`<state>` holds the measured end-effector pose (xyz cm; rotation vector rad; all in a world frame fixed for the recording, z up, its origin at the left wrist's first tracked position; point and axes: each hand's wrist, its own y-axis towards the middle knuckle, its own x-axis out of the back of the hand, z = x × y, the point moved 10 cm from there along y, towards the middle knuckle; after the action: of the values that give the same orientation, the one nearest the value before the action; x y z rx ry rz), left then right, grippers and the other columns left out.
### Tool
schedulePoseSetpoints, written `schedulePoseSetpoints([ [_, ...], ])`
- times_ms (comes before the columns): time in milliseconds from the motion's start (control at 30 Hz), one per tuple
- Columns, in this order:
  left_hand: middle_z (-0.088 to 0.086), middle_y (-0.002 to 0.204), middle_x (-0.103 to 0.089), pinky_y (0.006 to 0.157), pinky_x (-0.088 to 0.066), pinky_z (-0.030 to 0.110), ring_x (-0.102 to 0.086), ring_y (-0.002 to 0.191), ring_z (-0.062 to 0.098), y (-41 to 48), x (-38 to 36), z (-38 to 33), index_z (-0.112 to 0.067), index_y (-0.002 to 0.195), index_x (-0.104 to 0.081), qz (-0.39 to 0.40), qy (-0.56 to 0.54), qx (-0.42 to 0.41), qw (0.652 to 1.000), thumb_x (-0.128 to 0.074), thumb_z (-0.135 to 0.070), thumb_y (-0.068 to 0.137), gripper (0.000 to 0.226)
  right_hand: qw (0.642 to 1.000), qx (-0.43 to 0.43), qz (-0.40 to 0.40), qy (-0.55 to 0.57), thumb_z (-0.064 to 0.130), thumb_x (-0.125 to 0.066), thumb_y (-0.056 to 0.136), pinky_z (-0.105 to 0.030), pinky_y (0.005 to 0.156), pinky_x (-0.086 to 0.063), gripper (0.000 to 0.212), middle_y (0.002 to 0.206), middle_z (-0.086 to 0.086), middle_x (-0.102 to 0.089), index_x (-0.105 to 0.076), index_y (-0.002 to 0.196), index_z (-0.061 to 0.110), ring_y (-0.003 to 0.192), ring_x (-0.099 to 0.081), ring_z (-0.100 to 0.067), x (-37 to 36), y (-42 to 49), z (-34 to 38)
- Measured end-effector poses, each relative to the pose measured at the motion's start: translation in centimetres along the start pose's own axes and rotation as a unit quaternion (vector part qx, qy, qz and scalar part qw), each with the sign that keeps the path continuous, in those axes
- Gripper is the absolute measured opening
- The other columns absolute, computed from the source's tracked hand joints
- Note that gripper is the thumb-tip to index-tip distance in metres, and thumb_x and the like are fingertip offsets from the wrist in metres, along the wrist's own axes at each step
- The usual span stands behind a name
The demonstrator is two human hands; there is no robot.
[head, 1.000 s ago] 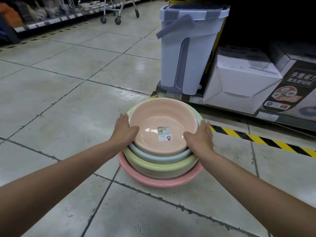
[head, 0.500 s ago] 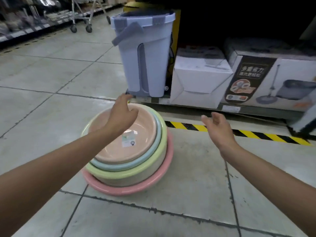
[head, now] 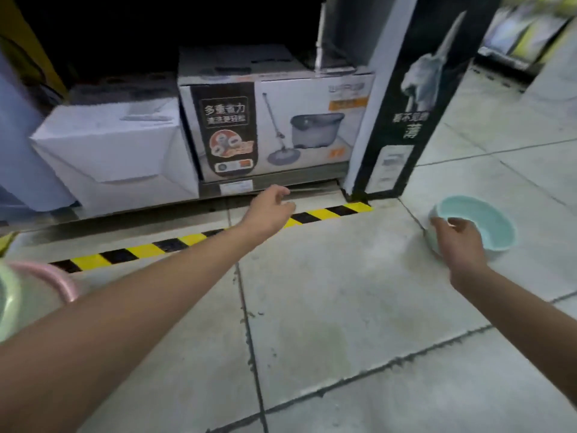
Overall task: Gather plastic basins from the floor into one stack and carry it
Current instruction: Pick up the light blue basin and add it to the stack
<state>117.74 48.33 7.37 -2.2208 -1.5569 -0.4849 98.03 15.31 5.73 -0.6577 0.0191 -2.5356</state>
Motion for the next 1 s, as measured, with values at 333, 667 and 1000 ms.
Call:
schedulePoseSetpoints([
  [333,0.004,0.124,-0.060,0.090,-0.044,0.029,-0.058,0.110,0.024,7.0,-26.7,-3.8,-0.014,0.127,-0.056,0.130,-0.040,0.071,0.988,-0.061,-0.027,0.090,0.039,0.986,-0.125,-0.113,0.017,0.044,-0.060,0.092,-0.032,0.093,-0.039,0.063,0.143,-0.018,-0.050,-0.044,0.143,0.010,0.124,-0.051,-0.034,10.7,15.1,-12.6],
  [667,0.004,0.139,-0.048,0.103,-0.047,0.040,-0.053,0.117,0.025,7.2,-44.6,-6.2,-0.010,0.143,-0.039,0.246,-0.181,0.223,0.926,-0.070,-0.037,0.087,0.070,0.950,-0.243,0.042,0.190,0.020,-0.062,0.092,-0.043,0.071,-0.061,0.048,0.125,-0.014,-0.052,-0.047,0.136,0.008,0.089,-0.063,-0.033,6.5,23.1,-19.4],
  [1000,0.010,0.121,-0.061,0.086,-0.057,0.042,-0.062,0.107,0.031,7.4,-44.4,-4.5,-0.011,0.122,-0.051,0.240,-0.201,0.212,0.926,-0.062,-0.017,0.069,0.055,0.959,-0.238,0.040,0.149,0.005,-0.048,0.074,-0.035,0.054,-0.059,0.055,0.104,-0.020,-0.060,-0.048,0.129,0.008,0.077,-0.063,-0.033,6.1,19.7,-21.0],
])
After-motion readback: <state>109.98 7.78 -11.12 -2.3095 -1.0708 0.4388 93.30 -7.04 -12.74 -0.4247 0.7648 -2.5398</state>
